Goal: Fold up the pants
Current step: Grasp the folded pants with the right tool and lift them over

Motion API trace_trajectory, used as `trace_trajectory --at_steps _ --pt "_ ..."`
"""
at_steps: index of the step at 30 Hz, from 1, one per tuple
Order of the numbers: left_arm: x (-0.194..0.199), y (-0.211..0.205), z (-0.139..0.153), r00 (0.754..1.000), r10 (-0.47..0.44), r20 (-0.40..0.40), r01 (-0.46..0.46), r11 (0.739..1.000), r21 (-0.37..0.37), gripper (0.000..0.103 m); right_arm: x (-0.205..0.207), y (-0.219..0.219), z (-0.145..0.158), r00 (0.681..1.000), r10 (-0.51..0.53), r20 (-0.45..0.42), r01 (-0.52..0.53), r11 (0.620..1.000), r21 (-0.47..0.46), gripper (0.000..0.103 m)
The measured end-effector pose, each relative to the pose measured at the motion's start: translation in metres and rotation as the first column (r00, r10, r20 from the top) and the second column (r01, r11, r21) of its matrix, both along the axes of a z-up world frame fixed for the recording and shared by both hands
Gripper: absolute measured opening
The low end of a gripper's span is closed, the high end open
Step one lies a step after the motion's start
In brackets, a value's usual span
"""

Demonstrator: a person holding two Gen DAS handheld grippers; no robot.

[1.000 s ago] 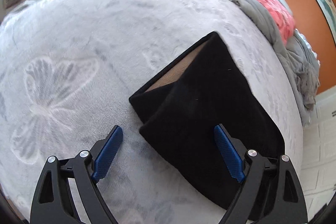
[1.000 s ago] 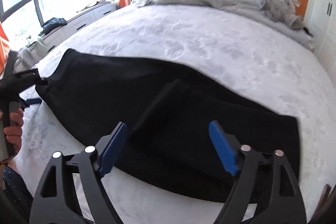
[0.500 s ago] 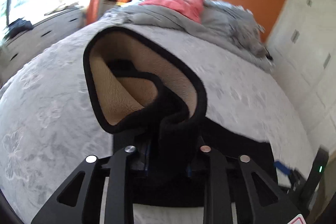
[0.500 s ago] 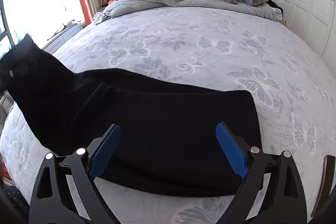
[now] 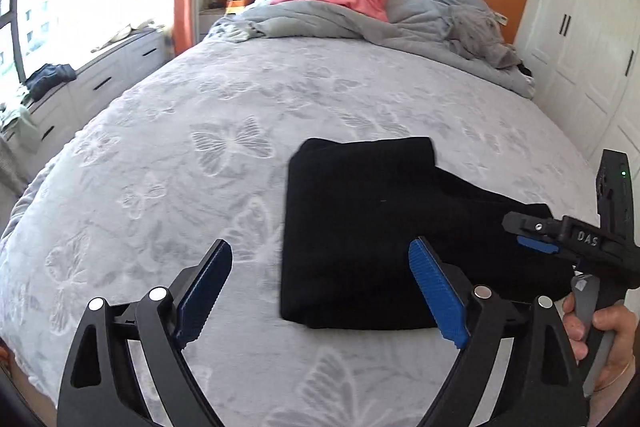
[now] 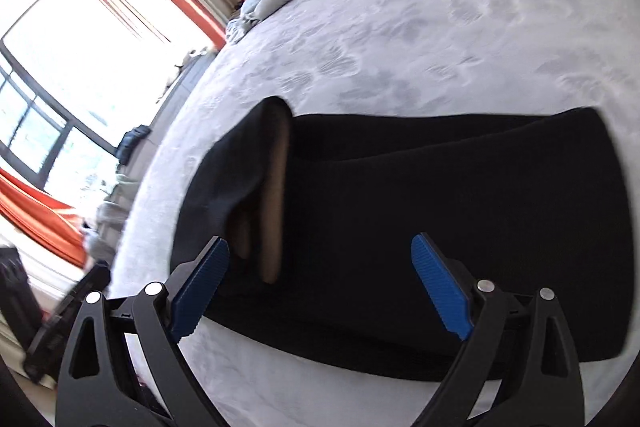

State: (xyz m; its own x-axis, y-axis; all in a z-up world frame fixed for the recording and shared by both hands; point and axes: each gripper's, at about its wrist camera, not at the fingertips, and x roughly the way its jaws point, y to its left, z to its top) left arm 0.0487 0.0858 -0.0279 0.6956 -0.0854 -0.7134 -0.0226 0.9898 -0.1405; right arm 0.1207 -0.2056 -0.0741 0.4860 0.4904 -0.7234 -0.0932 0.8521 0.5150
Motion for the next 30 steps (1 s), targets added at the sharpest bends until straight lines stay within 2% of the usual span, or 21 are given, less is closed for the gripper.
trace_trajectory --at_steps 6,9,10,11,14,15,16,19,21,23,26,28,30 --pt "0.005 0.038 -0.006 0.997 0.064 -0.041 -0.063 0.998 0.015 0.088 0.024 0.061 -0.017 0.995 0.057 -0.086 -0.055 0.998 0.023 0.09" --pt "-0.001 0.05 -0.003 0.997 0.068 -0.038 -0.068 0.998 0.005 0.088 0.024 0.086 -0.023 0.992 0.055 -0.109 -0.058 0.998 -0.02 0.091" --pt "0.0 0.054 -0.002 0.997 0.062 -0.039 -0.062 0.998 -0.001 0.088 0.023 0.09 -0.023 0.994 0.051 -0.102 -0.055 0.998 -0.043 0.088" --pt "0.0 0.054 -0.003 0.997 0.059 -0.041 -0.059 0.998 -0.001 0.088 0.022 0.096 -0.021 0.995 0.045 -0.092 -0.052 0.996 -0.074 0.08" --pt "-0.001 0.053 -0.002 0.998 0.047 -0.045 -0.047 0.999 -0.003 0.087 0.019 0.104 -0.015 0.995 0.023 -0.097 -0.036 0.991 -0.13 0.041" --pt "-0.002 0.053 -0.002 0.998 0.042 -0.048 -0.043 0.999 -0.008 0.088 0.018 0.103 -0.009 0.996 0.025 -0.087 -0.035 0.992 -0.122 0.023" --pt "-0.002 0.052 -0.002 0.998 0.039 -0.05 -0.039 0.999 -0.009 0.088 0.017 0.101 -0.003 0.997 0.024 -0.078 -0.033 0.993 -0.112 0.018" --pt "-0.002 0.048 0.0 0.998 0.032 -0.048 -0.033 0.999 -0.008 0.088 0.01 0.1 0.034 0.999 0.042 -0.007 -0.043 0.995 -0.094 0.016" --pt "-0.002 0.045 0.001 0.999 0.029 -0.043 -0.029 1.0 -0.006 0.088 0.001 0.096 0.078 0.995 0.055 0.089 -0.046 0.994 -0.102 0.016" --pt "-0.003 0.041 0.001 0.999 0.026 -0.043 -0.026 1.0 -0.005 0.088 -0.014 0.081 0.123 0.981 0.055 0.188 -0.034 0.993 -0.111 0.016" --pt "-0.002 0.032 0.0 0.999 0.009 -0.049 -0.01 1.0 -0.024 0.088 -0.037 0.044 0.167 0.956 0.025 0.293 0.022 0.988 -0.155 0.016" --pt "-0.001 0.024 -0.001 0.999 -0.005 -0.052 0.004 1.0 -0.024 0.088 -0.055 0.0 0.175 0.947 -0.025 0.32 0.092 0.977 -0.194 0.016" --pt "0.002 0.011 -0.005 0.998 -0.027 -0.061 0.026 1.0 -0.007 0.088 -0.059 -0.043 0.153 0.958 -0.088 0.272 0.152 0.963 -0.222 0.016"
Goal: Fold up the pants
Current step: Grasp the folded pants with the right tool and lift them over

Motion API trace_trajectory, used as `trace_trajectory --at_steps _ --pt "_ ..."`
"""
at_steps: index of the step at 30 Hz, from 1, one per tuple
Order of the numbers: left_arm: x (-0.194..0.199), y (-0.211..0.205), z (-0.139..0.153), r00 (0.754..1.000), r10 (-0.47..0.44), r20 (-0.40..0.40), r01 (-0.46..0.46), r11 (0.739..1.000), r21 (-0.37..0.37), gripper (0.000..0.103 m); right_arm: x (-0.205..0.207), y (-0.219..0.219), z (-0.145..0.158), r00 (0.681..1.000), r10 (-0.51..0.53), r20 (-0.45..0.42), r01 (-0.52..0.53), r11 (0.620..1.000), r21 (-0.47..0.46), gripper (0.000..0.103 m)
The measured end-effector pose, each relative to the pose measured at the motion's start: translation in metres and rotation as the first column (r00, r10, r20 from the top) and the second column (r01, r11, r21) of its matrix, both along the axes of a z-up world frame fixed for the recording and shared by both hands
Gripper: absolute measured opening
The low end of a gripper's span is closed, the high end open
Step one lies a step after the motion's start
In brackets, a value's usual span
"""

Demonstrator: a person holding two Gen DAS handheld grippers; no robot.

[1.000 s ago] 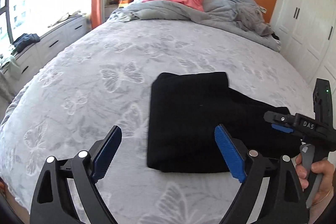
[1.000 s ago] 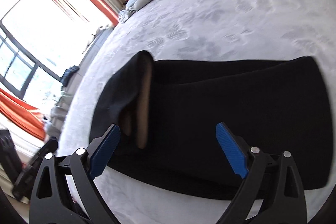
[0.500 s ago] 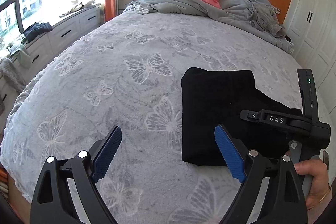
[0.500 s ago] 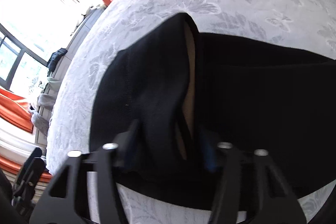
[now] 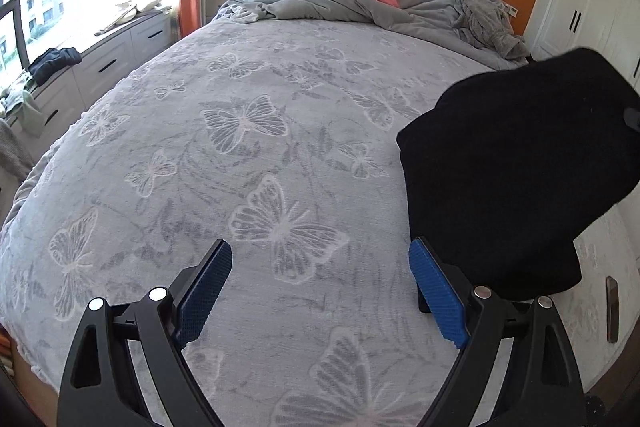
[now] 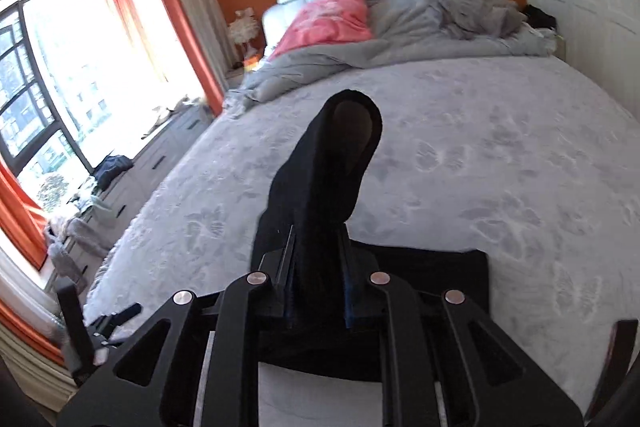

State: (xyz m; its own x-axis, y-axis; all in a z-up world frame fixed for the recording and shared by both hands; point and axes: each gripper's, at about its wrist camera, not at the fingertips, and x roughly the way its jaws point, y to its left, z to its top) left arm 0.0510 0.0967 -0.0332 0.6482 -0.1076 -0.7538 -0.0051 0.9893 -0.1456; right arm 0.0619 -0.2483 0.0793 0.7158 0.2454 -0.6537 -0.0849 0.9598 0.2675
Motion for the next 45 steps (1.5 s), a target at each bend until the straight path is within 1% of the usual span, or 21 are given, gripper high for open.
trace_trajectory --at_steps 2,5,6,8,10,12,16,20,22,24,26,28,30,34,37,38,39,40,42,43,45 --pt "0.004 -0.017 -0.005 1.0 -0.027 -0.012 0.027 0.999 0.022 0.088 0.005 -0.042 -0.051 0.991 -0.059 -0.118 0.06 0.998 0.008 0.016" --pt "0.01 -0.041 -0.011 0.997 -0.065 -0.032 0.066 0.997 0.034 0.088 0.011 -0.081 -0.132 0.952 -0.116 -0.283 0.142 0.987 0.071 0.015" --pt "0.011 -0.046 -0.011 0.997 -0.076 -0.032 0.077 0.997 0.026 0.088 0.009 -0.081 -0.147 0.948 -0.119 -0.295 0.15 0.985 0.086 0.015" --pt "0.014 -0.055 -0.012 0.996 -0.09 -0.029 0.09 0.996 0.02 0.088 0.009 -0.078 -0.153 0.954 -0.112 -0.278 0.143 0.985 0.095 0.015" --pt "0.015 -0.061 -0.014 0.995 -0.094 -0.025 0.095 0.995 0.035 0.088 0.016 -0.067 -0.139 0.962 -0.101 -0.254 0.125 0.989 0.081 0.014" --pt "0.016 -0.062 -0.016 0.995 -0.098 -0.028 0.099 0.994 0.047 0.088 0.031 -0.042 -0.107 0.975 -0.046 -0.217 0.072 0.991 0.114 0.011" --pt "0.012 -0.048 -0.015 0.996 -0.084 -0.034 0.085 0.996 0.034 0.088 0.065 0.063 -0.017 0.986 0.137 -0.095 -0.128 0.986 0.103 0.01" --pt "0.0 -0.02 -0.009 0.997 -0.065 -0.031 0.066 0.998 0.019 0.088 0.078 0.195 0.048 0.932 0.363 -0.012 -0.361 0.928 0.096 0.009" --pt "-0.008 -0.001 -0.006 0.999 -0.047 -0.023 0.048 0.999 0.015 0.088 0.079 0.268 0.066 0.889 0.458 -0.003 -0.458 0.889 0.022 0.009" --pt "-0.015 0.02 -0.004 1.0 -0.024 -0.015 0.024 1.0 0.012 0.088 0.076 0.323 0.062 0.859 0.512 -0.028 -0.512 0.856 -0.074 0.009" --pt "-0.02 0.042 -0.007 1.0 0.011 -0.019 -0.011 1.0 0.004 0.088 0.073 0.349 0.041 0.843 0.532 -0.073 -0.537 0.835 -0.119 0.009" --pt "-0.024 0.062 -0.011 0.999 0.034 -0.038 -0.035 0.999 -0.018 0.088 0.069 0.348 0.016 0.847 0.522 -0.102 -0.532 0.835 -0.142 0.009" --pt "-0.028 0.077 -0.012 0.997 0.055 -0.046 -0.057 0.998 -0.039 0.088 0.072 0.323 -0.005 0.863 0.489 -0.124 -0.503 0.855 -0.126 0.004" --pt "-0.033 0.089 -0.007 0.998 0.061 -0.034 -0.063 0.995 -0.075 0.088 0.066 0.21 -0.003 0.945 0.315 -0.091 -0.325 0.934 -0.146 0.003" --pt "-0.028 0.084 -0.004 0.998 0.048 -0.029 -0.049 0.997 -0.061 0.088 0.057 0.155 -0.012 0.956 0.266 -0.125 -0.283 0.95 -0.136 0.013" --pt "-0.025 0.082 -0.003 0.998 0.048 -0.033 -0.049 0.997 -0.056 0.088 0.05 0.147 -0.019 0.959 0.248 -0.138 -0.27 0.947 -0.175 0.016" --pt "-0.022 0.082 -0.004 0.998 0.057 -0.04 -0.059 0.997 -0.053 0.088 0.038 0.146 -0.027 0.959 0.25 -0.135 -0.277 0.931 -0.237 0.026" --pt "-0.019 0.083 -0.003 0.996 0.075 -0.048 -0.078 0.996 -0.05 0.088 0.021 0.154 -0.038 0.95 0.286 -0.127 -0.312 0.9 -0.305 0.048" --pt "-0.016 0.093 -0.001 0.989 0.138 -0.055 -0.141 0.989 -0.052 0.088 -0.005 0.182 -0.057 0.923 0.365 -0.119 -0.379 0.823 -0.423 0.071" --pt "-0.016 0.101 0.001 0.983 0.178 -0.05 -0.181 0.982 -0.053 0.088 -0.017 0.202 -0.068 0.897 0.424 -0.127 -0.43 0.769 -0.473 0.069" --pt "-0.017 0.115 0.006 0.97 0.241 -0.046 -0.243 0.969 -0.047 0.088 -0.041 0.247 -0.098 0.818 0.547 -0.178 -0.537 0.615 -0.577 0.069"
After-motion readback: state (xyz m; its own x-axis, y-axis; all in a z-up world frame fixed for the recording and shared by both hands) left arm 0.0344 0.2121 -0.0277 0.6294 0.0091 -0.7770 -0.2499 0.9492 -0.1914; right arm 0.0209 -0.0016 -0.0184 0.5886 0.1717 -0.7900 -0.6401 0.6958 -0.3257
